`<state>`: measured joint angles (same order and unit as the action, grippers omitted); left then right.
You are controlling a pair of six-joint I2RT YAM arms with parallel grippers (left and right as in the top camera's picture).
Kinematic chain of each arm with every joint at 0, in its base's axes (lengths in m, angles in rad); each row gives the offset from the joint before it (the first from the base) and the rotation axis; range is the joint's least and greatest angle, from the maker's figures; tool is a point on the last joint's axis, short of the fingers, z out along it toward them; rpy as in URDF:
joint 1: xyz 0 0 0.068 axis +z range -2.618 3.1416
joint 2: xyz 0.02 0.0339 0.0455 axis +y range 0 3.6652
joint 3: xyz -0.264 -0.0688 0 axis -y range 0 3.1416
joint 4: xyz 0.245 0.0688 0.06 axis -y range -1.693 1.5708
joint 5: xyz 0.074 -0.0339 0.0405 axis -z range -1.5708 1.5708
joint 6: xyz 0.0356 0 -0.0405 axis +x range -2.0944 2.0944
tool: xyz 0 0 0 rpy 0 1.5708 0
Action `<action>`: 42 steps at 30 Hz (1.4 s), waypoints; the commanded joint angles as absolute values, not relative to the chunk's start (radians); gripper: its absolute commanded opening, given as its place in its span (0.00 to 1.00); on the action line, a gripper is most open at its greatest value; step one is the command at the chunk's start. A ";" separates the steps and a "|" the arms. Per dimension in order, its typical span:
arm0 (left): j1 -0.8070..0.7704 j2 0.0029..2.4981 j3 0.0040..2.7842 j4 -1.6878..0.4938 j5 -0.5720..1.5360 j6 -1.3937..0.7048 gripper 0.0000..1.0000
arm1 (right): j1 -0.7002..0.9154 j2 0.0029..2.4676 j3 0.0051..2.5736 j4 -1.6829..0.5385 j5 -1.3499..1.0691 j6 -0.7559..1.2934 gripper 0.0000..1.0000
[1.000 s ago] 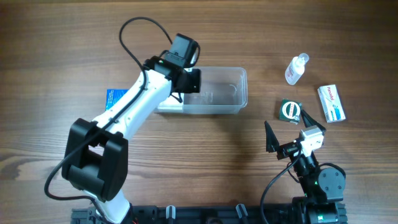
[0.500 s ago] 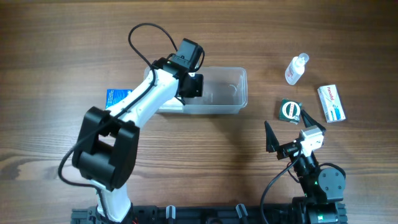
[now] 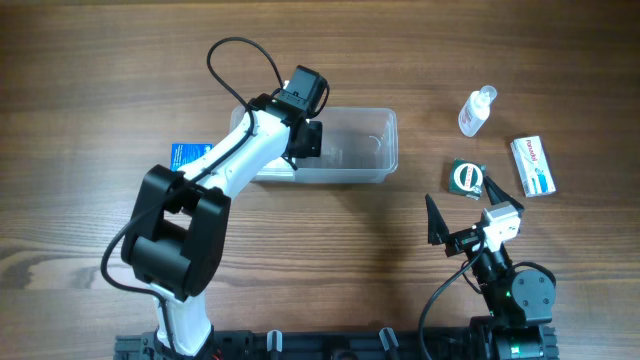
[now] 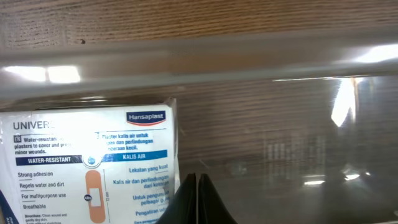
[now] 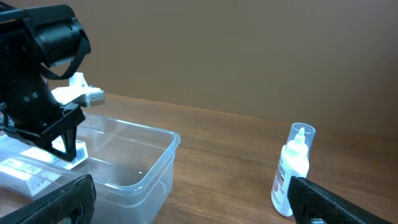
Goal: Pack container
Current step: 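Lower the Hansaplast box into the container's left end and release, then move the left gripper to the blue VapoDrops box and grasp it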
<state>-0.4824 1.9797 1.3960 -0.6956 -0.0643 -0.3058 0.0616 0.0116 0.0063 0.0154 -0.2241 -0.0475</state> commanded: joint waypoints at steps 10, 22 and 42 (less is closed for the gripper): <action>-0.479 2.004 1.413 -0.751 -0.219 -0.292 0.04 | 0.058 0.005 0.005 0.019 -0.218 -0.052 1.00; -0.480 2.004 1.413 -0.780 -0.271 -0.292 0.04 | 0.057 0.005 0.005 0.019 -0.218 -0.052 1.00; -0.335 1.641 1.545 -1.003 -0.221 -0.262 0.79 | 0.057 0.005 0.005 0.019 -0.218 -0.053 1.00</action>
<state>-0.4362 1.7702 1.5185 -0.9394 -0.1738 -0.2710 0.0616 0.0116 0.0063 0.0154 -0.2241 -0.0475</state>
